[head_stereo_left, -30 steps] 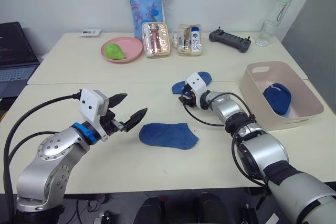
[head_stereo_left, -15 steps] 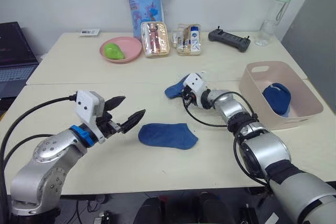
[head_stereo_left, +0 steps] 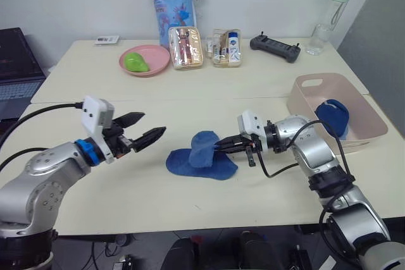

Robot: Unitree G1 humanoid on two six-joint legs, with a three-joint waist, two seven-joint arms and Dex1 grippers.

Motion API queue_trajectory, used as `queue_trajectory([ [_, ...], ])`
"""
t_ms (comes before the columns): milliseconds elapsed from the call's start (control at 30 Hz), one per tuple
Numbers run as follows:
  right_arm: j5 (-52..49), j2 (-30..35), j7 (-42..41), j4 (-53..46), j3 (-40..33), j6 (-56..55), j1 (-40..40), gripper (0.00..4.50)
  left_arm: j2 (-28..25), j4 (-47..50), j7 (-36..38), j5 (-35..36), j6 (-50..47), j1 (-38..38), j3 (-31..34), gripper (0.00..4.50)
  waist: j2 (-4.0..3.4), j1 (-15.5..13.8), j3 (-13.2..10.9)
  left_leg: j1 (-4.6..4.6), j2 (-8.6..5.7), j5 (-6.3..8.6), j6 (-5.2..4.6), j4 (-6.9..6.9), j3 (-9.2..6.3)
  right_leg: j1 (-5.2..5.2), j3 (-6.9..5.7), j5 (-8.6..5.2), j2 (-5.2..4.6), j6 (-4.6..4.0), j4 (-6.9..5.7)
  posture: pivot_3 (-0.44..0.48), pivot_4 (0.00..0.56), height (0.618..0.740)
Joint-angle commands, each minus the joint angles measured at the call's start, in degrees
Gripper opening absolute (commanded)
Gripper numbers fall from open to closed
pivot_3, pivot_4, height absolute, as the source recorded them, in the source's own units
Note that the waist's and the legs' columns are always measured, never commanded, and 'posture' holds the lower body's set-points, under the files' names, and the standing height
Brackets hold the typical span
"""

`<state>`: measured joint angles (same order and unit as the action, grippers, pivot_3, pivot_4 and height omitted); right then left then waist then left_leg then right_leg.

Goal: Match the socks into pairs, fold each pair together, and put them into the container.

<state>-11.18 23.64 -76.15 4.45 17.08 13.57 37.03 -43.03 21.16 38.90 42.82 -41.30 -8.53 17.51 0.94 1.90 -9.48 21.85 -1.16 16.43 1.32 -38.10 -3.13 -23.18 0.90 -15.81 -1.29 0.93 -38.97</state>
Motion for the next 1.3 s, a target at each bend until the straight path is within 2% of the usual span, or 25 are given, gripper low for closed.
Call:
queue_trajectory([
  [33, -1.2, 1.3, -1.1, -6.4, 1.8, -1.3, -3.6, 0.02, -0.4, -5.8, 2.7, -6.1, 3.1, -5.5, -7.1, 4.50, 0.01, -0.3, 0.0, 0.01, 0.00, 0.00, 0.00, 0.01, -0.02, -0.01, -0.02, 0.00, 0.01, -0.01, 0.00, 0.000, 0.150, 0.740],
  [200, 2.4, 3.4, -1.5, -7.8, 6.0, -6.7, -7.7, 0.02, 2.0, -18.8, 6.6, -16.7, 10.4, -12.7, -17.8, 4.50, 0.03, -0.5, 0.0, 0.06, -0.08, -0.04, 0.07, -0.03, 0.03, 0.02, 0.04, -0.02, -0.01, -0.03, 0.04, 0.000, 0.150, 0.740],
  [367, 3.7, 4.0, 0.3, -6.3, 6.7, -9.0, -9.2, 0.02, 5.2, -26.2, 9.4, -20.6, 15.0, -16.6, -20.6, 4.50, 0.11, -0.3, 0.0, 0.08, -0.08, -0.04, 0.07, -0.06, 0.05, -0.02, 0.03, -0.02, -0.02, -0.03, 0.03, 0.000, 0.150, 0.740],
  [467, 2.9, 5.4, 1.2, -7.5, 5.0, -9.0, -10.6, 0.78, 7.4, -30.7, 12.4, -23.5, 18.4, -20.4, -24.0, 4.50, 0.11, -0.4, 0.0, 0.08, -0.03, -0.05, 0.09, -0.03, -0.01, -0.04, -0.04, -0.02, 0.01, -0.03, 0.01, 0.000, 0.150, 0.740],
  [567, 0.4, 8.6, 0.5, -11.8, 3.2, -5.0, -12.0, 1.77, 9.0, -33.1, 15.0, -24.0, 19.2, -23.3, -24.8, 4.50, 0.12, -0.7, 0.0, 0.14, -0.07, -0.07, 0.11, -0.09, -0.05, 0.00, -0.05, -0.02, 0.00, -0.03, 0.02, 0.000, 0.150, 0.740],
  [767, -2.7, 13.6, 2.2, -18.1, -0.1, 1.7, -15.3, 1.77, 10.6, -37.2, 17.7, -26.5, 21.2, -26.5, -25.8, 4.50, 0.14, -0.6, 0.0, 0.16, -0.09, -0.06, 0.09, -0.18, -0.05, 0.00, -0.04, -0.02, -0.01, -0.02, 0.01, 0.000, 0.150, 0.740],
  [933, -4.1, 11.8, 8.0, -19.6, -2.3, 6.9, -15.4, 1.77, 12.0, -41.3, 20.4, -29.5, 24.0, -27.1, -27.8, 4.50, 0.15, -0.3, 0.0, 0.14, -0.07, -0.06, 0.09, -0.16, -0.04, 0.00, -0.03, -0.02, 0.01, -0.02, -0.03, 0.000, 0.150, 0.740],
  [1067, -4.9, 12.1, 9.5, -20.9, -2.0, 9.6, -16.3, 1.80, 12.5, -42.9, 22.4, -30.2, 24.9, -26.9, -28.1, 3.60, 0.15, -0.4, 0.0, 0.18, -0.08, -0.06, 0.09, -0.17, -0.05, 0.00, -0.04, -0.02, 0.01, -0.02, 0.00, 0.000, 0.150, 0.740],
  [1300, -4.9, 12.2, 11.0, -20.1, -2.3, 9.8, -17.8, 1.80, 12.9, -41.1, 23.0, -28.6, 23.9, -25.9, -26.0, 1.24, 0.16, -0.4, 0.0, 0.18, -0.09, -0.06, 0.09, -0.19, -0.05, 0.00, -0.02, -0.03, 0.00, -0.01, -0.02, 0.000, 0.150, 0.740],
])
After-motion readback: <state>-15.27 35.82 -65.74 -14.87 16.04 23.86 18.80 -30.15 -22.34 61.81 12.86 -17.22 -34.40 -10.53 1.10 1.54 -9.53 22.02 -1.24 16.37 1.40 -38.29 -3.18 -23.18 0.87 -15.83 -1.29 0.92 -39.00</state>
